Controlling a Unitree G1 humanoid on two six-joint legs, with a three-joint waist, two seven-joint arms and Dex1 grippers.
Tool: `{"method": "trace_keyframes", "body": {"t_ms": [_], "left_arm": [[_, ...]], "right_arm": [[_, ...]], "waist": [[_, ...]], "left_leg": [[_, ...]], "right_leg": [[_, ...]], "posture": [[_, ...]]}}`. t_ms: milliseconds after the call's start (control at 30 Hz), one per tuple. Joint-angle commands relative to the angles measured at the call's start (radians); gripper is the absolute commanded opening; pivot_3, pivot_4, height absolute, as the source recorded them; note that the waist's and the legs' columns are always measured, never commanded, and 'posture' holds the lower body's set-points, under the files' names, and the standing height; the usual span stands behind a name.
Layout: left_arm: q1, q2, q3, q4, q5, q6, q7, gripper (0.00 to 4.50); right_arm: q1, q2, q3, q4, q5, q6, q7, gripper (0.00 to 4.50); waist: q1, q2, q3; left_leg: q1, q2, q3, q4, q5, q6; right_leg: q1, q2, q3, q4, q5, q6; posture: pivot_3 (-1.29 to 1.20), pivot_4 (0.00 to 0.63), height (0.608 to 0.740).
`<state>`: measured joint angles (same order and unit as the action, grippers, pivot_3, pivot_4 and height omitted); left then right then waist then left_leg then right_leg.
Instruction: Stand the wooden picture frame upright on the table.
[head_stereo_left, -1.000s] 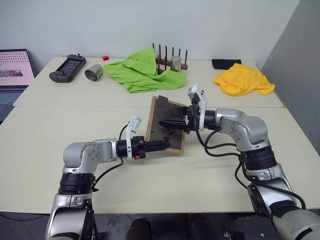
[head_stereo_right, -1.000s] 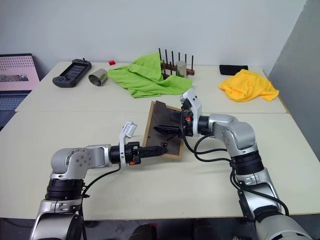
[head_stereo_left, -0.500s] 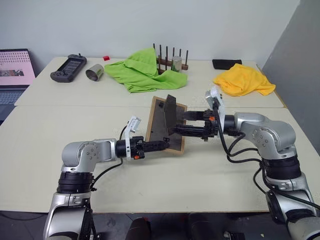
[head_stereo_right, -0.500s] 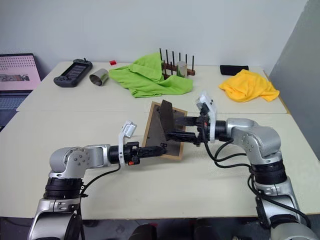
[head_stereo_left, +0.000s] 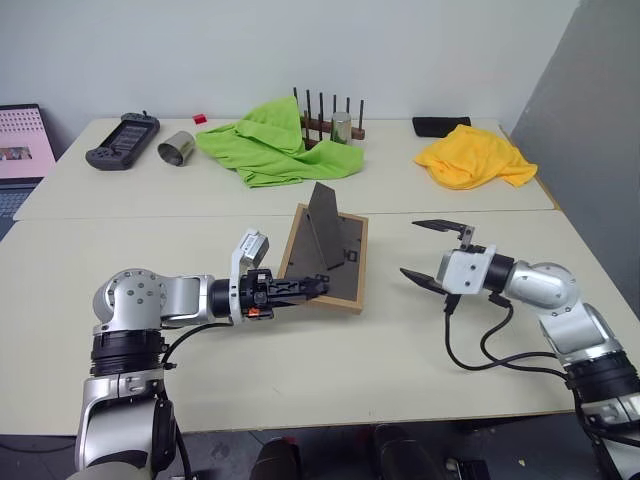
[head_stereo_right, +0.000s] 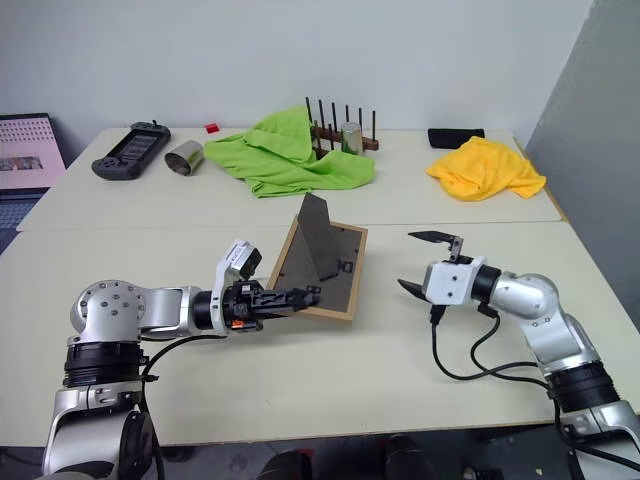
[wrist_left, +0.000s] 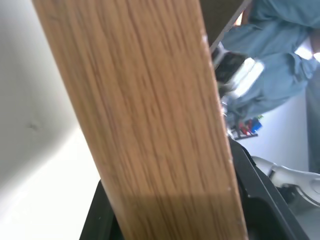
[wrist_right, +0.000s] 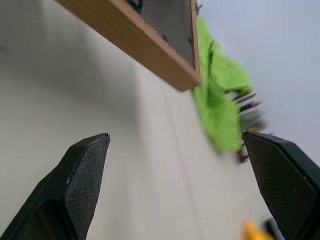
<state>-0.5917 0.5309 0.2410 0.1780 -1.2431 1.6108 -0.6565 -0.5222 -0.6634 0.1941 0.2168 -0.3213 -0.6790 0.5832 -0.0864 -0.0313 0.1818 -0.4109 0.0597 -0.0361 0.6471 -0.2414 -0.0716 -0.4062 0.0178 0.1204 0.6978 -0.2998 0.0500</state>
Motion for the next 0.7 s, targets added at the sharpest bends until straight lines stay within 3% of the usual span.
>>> {"method": "trace_keyframes", "body": {"t_ms": [33,300,533,700], "left_arm": [[0.004,-0.005,0.003,-0.016,-0.211,0.004,0.116,1.40],[0.055,0.016,-0.026,-0.037,-0.452,-0.029,0.321,1.40],[0.109,0.091,-0.120,-0.077,-0.656,-0.145,0.450,1.40],[0.127,0.135,-0.174,-0.103,-0.727,-0.211,0.481,1.40]], "right_arm": [[-0.099,0.040,0.056,0.108,-0.208,-0.251,-0.204,4.49],[-0.214,0.112,0.118,0.258,-0.343,-0.371,-0.384,4.49],[-0.242,0.101,0.135,0.311,-0.349,-0.414,-0.433,3.08],[-0.238,0.097,0.136,0.321,-0.339,-0.425,-0.437,1.78]], "waist": [[0.002,0.000,0.000],[0.006,0.000,0.000],[0.006,0.000,0.000],[0.006,0.000,0.000]], "left_leg": [[0.000,0.000,0.000,0.000,0.002,-0.003],[0.000,-0.001,-0.003,0.000,0.006,-0.010],[0.000,-0.001,-0.004,0.000,0.006,-0.010],[0.000,-0.002,-0.004,0.000,0.006,-0.010]], "right_leg": [[0.000,0.000,0.000,0.000,0.000,0.000],[0.001,-0.002,-0.001,0.000,0.000,0.000],[0.002,-0.002,-0.001,0.001,0.000,-0.001],[0.002,-0.002,-0.001,0.001,0.000,-0.001]], "posture": [[0.00,0.150,0.740],[0.00,0.150,0.740],[0.00,0.150,0.740],[0.00,0.150,0.740]]}}
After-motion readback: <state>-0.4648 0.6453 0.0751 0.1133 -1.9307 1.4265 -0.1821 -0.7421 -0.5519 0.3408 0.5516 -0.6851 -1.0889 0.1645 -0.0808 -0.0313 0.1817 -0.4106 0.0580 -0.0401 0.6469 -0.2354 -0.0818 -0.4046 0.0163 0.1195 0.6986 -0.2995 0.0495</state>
